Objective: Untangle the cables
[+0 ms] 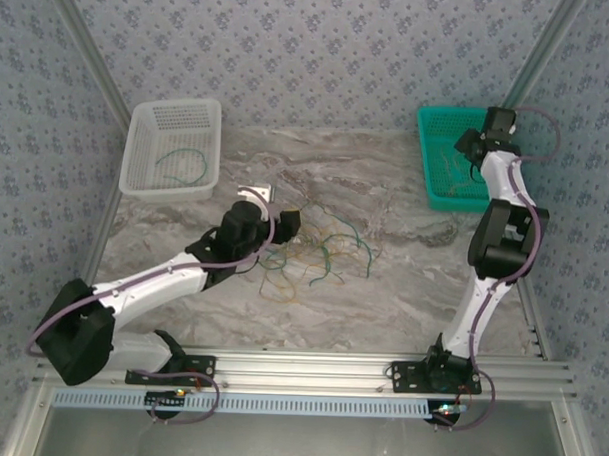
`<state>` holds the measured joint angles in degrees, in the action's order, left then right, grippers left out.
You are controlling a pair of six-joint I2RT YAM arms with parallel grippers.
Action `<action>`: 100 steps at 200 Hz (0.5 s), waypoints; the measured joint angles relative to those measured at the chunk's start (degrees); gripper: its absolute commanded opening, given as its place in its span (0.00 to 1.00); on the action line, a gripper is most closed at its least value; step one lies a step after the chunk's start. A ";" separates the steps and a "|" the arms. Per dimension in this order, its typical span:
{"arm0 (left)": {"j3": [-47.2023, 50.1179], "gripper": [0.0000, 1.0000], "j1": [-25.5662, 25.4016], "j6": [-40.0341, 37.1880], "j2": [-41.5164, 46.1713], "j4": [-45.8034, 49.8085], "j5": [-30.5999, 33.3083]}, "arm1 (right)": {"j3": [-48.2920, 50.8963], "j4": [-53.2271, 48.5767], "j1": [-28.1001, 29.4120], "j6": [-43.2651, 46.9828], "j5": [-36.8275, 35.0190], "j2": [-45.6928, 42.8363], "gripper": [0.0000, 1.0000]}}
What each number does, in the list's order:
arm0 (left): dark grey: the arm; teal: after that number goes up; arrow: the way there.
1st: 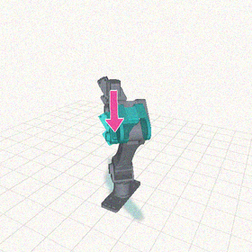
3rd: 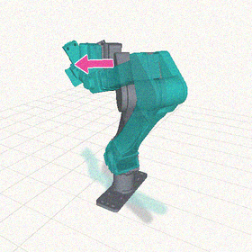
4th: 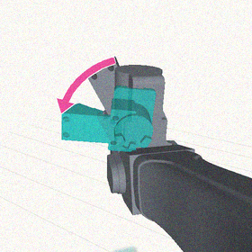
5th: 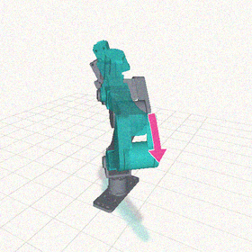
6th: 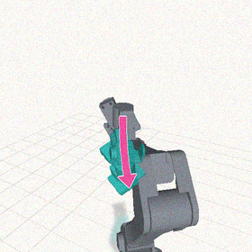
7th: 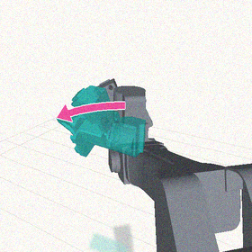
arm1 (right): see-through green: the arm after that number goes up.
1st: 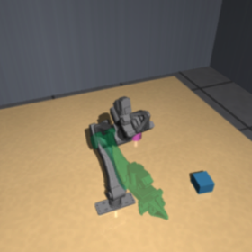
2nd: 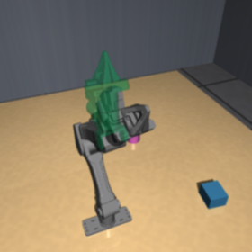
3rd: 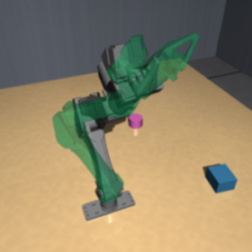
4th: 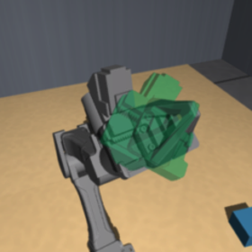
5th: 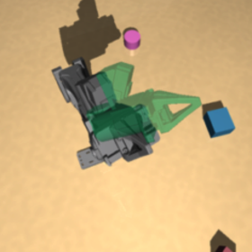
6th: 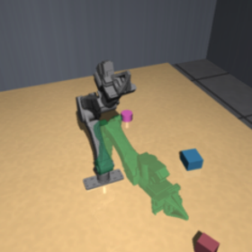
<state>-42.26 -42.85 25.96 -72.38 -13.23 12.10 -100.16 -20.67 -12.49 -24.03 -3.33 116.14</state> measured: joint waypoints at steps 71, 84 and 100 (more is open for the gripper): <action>0.22 0.85 10.62 1.22 5.38 9.86 -6.23 | 37.79 10.58 24.39 8.94 9.75 -40.26 0.62; 0.22 0.85 12.57 1.07 5.16 12.04 -8.31 | 44.24 14.29 30.12 11.04 13.57 -43.54 0.62; -0.11 0.83 13.62 -0.39 3.96 14.73 -10.91 | 51.17 16.63 35.52 14.10 16.74 -45.05 0.62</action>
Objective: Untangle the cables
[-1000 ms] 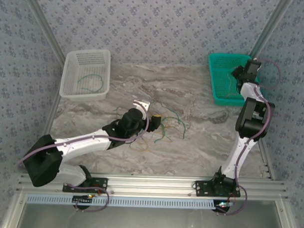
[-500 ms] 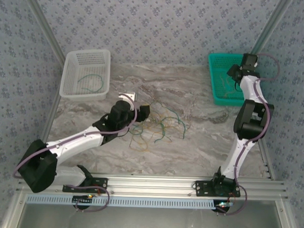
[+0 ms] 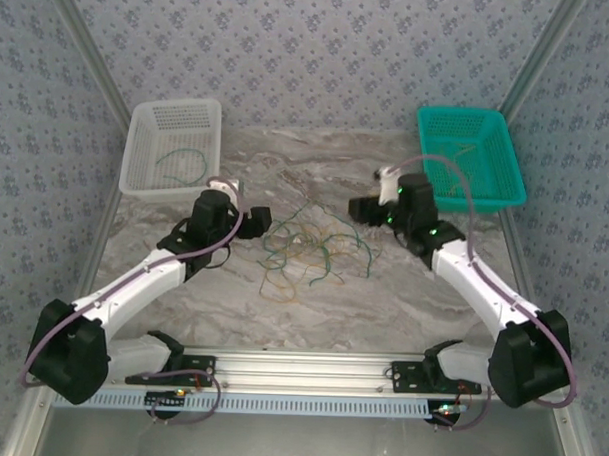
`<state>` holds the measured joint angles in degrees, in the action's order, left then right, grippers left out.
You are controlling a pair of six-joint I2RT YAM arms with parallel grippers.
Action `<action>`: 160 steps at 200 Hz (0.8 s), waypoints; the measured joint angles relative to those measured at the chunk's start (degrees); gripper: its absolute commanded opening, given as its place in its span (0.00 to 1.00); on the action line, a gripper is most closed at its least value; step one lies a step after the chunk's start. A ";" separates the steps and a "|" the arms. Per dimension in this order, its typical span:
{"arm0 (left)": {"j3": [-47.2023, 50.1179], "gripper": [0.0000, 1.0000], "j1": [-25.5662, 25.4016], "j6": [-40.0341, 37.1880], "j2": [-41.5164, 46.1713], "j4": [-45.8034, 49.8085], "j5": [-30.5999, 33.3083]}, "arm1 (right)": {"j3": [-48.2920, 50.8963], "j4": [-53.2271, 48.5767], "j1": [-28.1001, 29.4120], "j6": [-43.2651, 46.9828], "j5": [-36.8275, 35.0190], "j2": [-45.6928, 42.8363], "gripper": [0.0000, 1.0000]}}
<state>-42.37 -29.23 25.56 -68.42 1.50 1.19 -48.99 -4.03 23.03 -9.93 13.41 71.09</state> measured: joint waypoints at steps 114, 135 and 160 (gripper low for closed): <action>-26.40 0.62 -4.85 -18.49 -33.29 8.24 -5.62 | 27.34 23.80 2.29 8.48 -8.48 -18.78 0.62; -28.85 0.60 -3.89 -19.17 -37.48 8.09 -6.14 | 31.63 26.34 2.29 8.46 -11.08 -21.59 0.63; -30.12 0.50 -2.82 -20.06 -40.54 7.28 -6.95 | 32.39 26.53 2.29 8.46 -12.70 -21.46 0.62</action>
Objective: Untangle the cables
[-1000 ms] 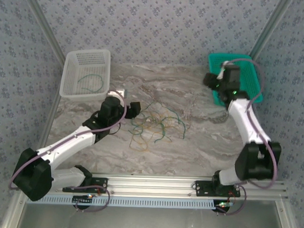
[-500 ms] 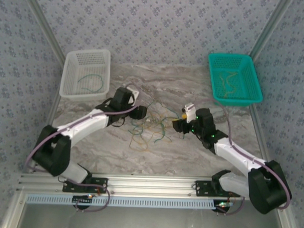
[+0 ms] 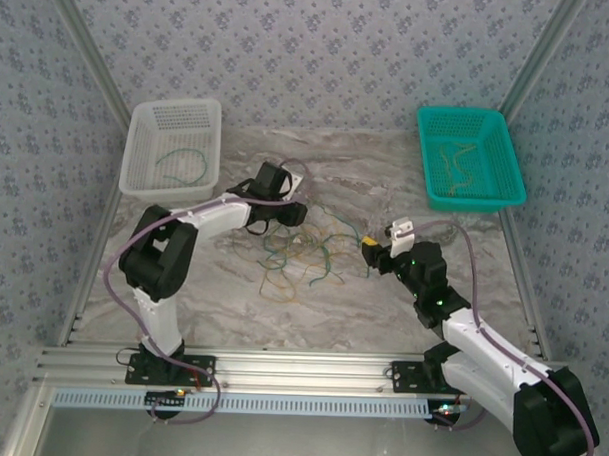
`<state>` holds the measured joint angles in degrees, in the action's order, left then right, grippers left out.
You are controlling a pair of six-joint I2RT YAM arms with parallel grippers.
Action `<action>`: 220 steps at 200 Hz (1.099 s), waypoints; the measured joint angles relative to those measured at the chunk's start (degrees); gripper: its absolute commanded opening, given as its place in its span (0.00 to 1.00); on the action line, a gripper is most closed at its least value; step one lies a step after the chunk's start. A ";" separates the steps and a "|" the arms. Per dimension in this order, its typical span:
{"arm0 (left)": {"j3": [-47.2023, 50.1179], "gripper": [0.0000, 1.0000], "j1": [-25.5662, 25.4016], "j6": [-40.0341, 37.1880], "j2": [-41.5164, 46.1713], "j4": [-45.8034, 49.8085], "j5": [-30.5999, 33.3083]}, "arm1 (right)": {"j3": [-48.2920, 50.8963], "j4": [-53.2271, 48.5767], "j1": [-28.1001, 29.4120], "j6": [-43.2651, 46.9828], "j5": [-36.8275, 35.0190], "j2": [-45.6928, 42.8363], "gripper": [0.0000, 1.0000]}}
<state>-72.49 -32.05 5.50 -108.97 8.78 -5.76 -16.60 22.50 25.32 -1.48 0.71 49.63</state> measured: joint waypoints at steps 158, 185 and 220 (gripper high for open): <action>-7.63 0.00 0.50 -0.98 -3.39 0.24 -2.45 | -0.02 1.75 -0.07 -1.73 -3.67 1.86 0.63; -7.61 0.00 0.44 -1.01 0.72 1.09 -2.40 | -0.02 1.75 -0.07 -1.73 -4.07 1.86 0.63; -6.25 0.00 0.44 -1.79 7.89 1.20 -1.92 | -0.02 1.75 -0.07 -1.73 -4.44 1.79 0.63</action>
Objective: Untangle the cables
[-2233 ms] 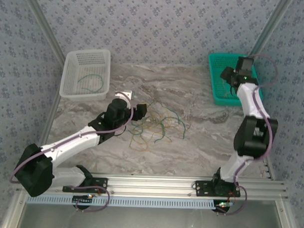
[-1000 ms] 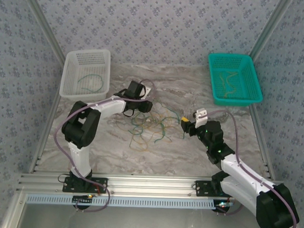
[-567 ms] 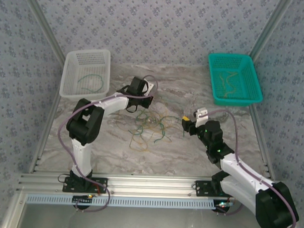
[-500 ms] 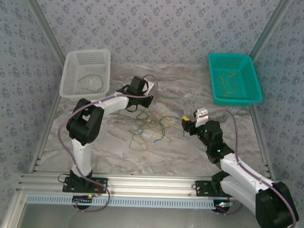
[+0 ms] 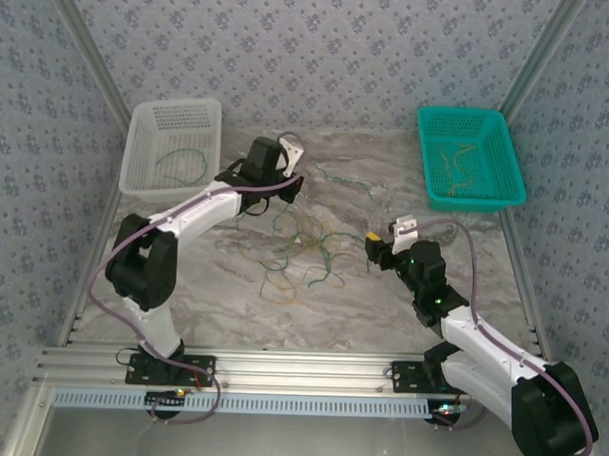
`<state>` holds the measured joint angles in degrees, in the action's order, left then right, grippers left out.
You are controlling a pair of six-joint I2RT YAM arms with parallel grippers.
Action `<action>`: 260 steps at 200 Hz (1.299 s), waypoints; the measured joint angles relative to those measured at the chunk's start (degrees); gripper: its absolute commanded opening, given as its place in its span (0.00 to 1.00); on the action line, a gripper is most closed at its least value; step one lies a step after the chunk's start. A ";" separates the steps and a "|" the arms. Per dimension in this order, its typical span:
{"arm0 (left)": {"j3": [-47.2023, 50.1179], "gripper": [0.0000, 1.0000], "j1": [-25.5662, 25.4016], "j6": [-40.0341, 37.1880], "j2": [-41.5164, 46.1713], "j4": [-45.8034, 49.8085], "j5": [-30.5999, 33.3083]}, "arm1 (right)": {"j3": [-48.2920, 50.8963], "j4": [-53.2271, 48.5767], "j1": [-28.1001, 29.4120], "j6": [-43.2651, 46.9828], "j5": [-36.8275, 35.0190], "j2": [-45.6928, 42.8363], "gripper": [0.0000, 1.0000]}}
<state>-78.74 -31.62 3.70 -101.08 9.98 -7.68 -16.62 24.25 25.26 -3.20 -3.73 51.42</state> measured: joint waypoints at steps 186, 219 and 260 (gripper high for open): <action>6.19 0.00 0.07 0.42 19.04 -4.52 1.79 | 0.00 0.11 -0.17 -0.22 -0.20 0.57 0.63; 6.54 0.00 0.07 1.33 20.11 -6.86 0.83 | 0.00 0.46 -0.24 -0.22 0.11 1.55 0.63; 7.26 0.00 0.09 2.60 20.09 -6.82 0.37 | 0.00 0.48 -0.26 -0.22 0.50 1.95 0.64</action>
<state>-71.48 -31.53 6.31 -80.99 3.16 -7.31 -16.62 24.73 24.99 -3.42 -3.22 53.36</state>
